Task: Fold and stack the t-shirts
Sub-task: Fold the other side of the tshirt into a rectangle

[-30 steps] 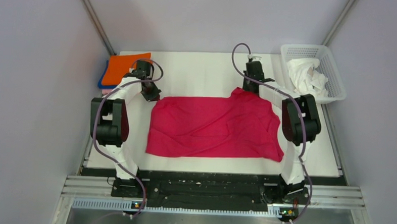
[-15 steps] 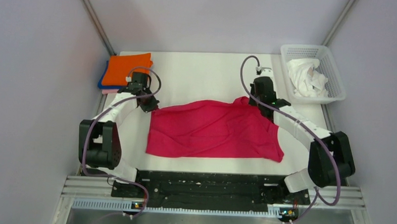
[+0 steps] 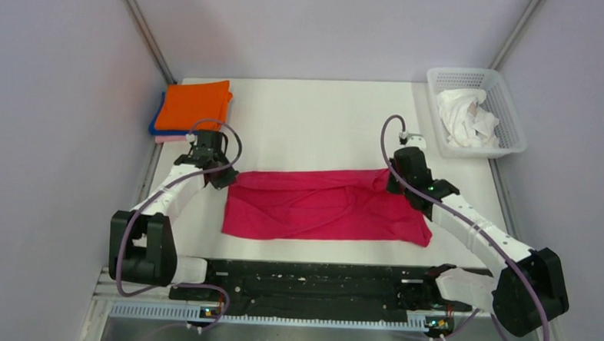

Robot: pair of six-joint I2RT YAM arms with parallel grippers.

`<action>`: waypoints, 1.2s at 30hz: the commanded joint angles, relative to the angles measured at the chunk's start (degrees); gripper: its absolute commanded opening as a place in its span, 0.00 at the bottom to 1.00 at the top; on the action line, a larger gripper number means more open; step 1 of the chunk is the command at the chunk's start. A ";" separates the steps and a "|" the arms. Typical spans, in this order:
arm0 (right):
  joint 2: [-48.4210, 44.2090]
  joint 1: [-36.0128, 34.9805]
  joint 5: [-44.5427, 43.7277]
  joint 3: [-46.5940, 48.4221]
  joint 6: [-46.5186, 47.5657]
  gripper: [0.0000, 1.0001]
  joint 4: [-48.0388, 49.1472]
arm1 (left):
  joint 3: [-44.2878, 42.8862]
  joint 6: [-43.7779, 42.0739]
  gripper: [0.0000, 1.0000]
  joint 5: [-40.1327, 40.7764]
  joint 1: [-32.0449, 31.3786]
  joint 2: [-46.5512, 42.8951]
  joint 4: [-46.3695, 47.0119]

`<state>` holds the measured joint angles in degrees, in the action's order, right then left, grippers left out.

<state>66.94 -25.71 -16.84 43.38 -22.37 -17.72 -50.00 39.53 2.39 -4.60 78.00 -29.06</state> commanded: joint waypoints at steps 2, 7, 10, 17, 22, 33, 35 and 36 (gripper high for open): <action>-5.40 -3.30 -0.91 -3.33 -5.19 0.00 -8.26 | 3.19 1.52 0.00 2.64 -0.15 -3.18 1.99; -5.85 -6.76 0.30 -6.13 -11.86 0.21 -11.86 | 5.47 2.29 0.03 2.97 -0.15 -3.29 2.45; -5.75 -8.64 1.94 -6.80 -15.18 0.45 -14.95 | 6.28 3.45 0.21 4.74 -0.06 -3.65 1.75; -12.46 -10.35 5.10 -3.63 -14.27 0.79 -20.95 | 2.21 4.84 0.78 13.33 0.19 -7.61 -6.14; -12.36 -10.35 3.36 -2.03 -12.81 0.99 -13.44 | -4.21 3.51 0.98 9.51 0.21 -7.94 -7.40; 9.66 -8.43 9.36 3.22 -6.77 0.99 0.90 | -1.46 0.43 0.99 -21.91 -0.23 3.93 7.58; 10.32 -8.65 12.14 1.72 -7.31 0.99 -0.32 | -0.28 -0.04 0.99 -20.62 -0.23 4.99 7.63; 9.97 -9.26 13.23 0.54 -7.87 0.99 -0.90 | 0.44 -0.11 0.99 -20.02 -0.16 5.13 7.88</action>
<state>77.01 -34.59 -8.93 43.64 -30.92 -19.00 -51.90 40.97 -14.79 -4.82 82.19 -23.86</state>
